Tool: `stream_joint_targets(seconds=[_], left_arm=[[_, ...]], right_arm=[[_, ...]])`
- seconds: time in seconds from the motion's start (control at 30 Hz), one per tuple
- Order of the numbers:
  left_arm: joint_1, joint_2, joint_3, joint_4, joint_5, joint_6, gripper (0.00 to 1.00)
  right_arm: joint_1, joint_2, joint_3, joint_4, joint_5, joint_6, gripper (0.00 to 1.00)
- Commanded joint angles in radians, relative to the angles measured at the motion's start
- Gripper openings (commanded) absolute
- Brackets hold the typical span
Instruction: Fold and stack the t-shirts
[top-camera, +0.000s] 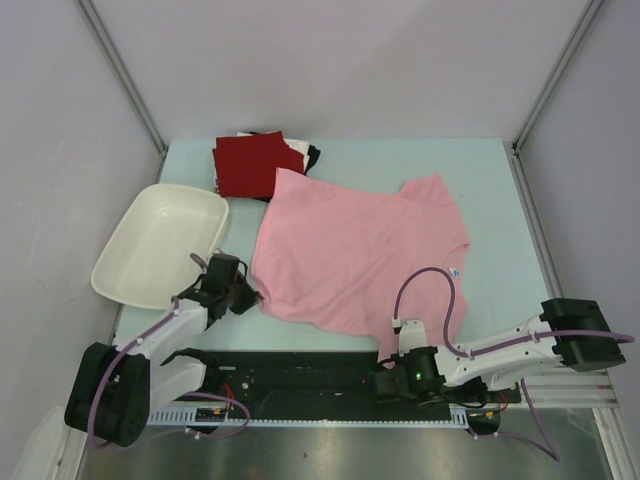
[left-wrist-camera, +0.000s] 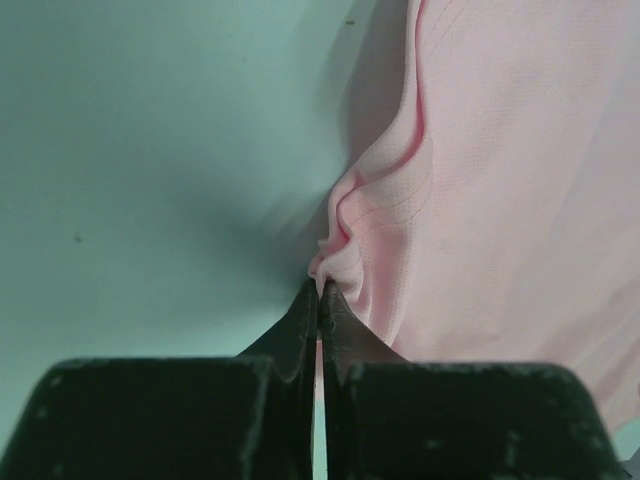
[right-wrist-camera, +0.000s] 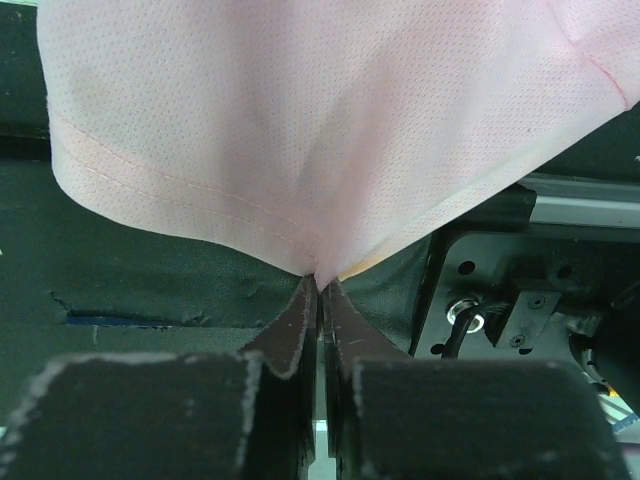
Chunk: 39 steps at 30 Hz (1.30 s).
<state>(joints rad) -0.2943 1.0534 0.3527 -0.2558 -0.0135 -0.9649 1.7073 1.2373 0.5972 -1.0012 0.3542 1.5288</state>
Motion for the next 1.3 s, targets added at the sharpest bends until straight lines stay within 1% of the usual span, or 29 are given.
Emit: stream_joint_targets(seconds=[0.0, 0.07, 0.13, 0.2, 0.37, 0.43, 0.47, 0.57, 0.6, 0.73, 0.8, 0.9, 1.03, 1.1, 1.13, 1.2, 1.27], left_arm=[[-0.003, 0.034, -0.02, -0.051, -0.02, 0.054, 0.0], [-0.005, 0.043, -0.003, -0.053, -0.022, 0.072, 0.0], [-0.003, 0.037, 0.012, -0.066, -0.017, 0.086, 0.0], [-0.003, -0.002, 0.035, -0.08, -0.005, 0.097, 0.0], [-0.005, -0.114, 0.11, -0.161, -0.002, 0.124, 0.0], [-0.003, -0.148, 0.143, -0.207, -0.008, 0.135, 0.0], [-0.002, -0.159, 0.17, -0.215, -0.006, 0.138, 0.0], [0.0, -0.184, 0.218, -0.241, 0.003, 0.137, 0.0], [-0.002, -0.19, 0.229, -0.25, 0.001, 0.135, 0.0], [0.006, -0.191, 0.275, -0.252, -0.011, 0.135, 0.0], [0.018, -0.173, 0.307, -0.261, -0.017, 0.138, 0.0], [0.052, -0.153, 0.333, -0.261, -0.003, 0.146, 0.0], [0.104, -0.136, 0.354, -0.25, 0.006, 0.152, 0.0], [0.115, -0.119, 0.365, -0.246, 0.006, 0.153, 0.0], [0.125, -0.112, 0.37, -0.241, 0.035, 0.158, 0.0], [0.127, -0.093, 0.382, -0.234, 0.04, 0.16, 0.0], [0.129, -0.073, 0.39, -0.221, 0.041, 0.158, 0.0]], right_arm=[[0.006, 0.024, -0.014, 0.052, 0.012, 0.04, 0.0], [0.006, 0.013, -0.014, 0.033, 0.025, 0.048, 0.0], [0.006, -0.036, -0.008, 0.0, 0.057, 0.065, 0.0], [0.006, -0.111, 0.01, -0.078, 0.092, 0.085, 0.0], [0.006, -0.242, 0.128, -0.314, 0.265, 0.134, 0.0], [-0.001, -0.281, 0.179, -0.371, 0.334, 0.148, 0.0], [-0.009, -0.292, 0.196, -0.42, 0.353, 0.148, 0.0], [-0.052, -0.335, 0.248, -0.49, 0.426, 0.136, 0.0], [-0.063, -0.349, 0.256, -0.5, 0.457, 0.133, 0.0], [-0.149, -0.416, 0.279, -0.508, 0.502, 0.067, 0.0], [-0.233, -0.455, 0.279, -0.45, 0.486, 0.007, 0.0], [-0.317, -0.489, 0.292, -0.482, 0.505, 0.051, 0.0], [-0.419, -0.522, 0.32, -0.491, 0.545, 0.011, 0.0], [-0.48, -0.532, 0.331, -0.485, 0.543, -0.036, 0.0], [-0.497, -0.535, 0.332, -0.459, 0.542, -0.062, 0.0], [-0.54, -0.535, 0.332, -0.445, 0.525, -0.1, 0.0], [-0.558, -0.533, 0.334, -0.447, 0.517, -0.107, 0.0]])
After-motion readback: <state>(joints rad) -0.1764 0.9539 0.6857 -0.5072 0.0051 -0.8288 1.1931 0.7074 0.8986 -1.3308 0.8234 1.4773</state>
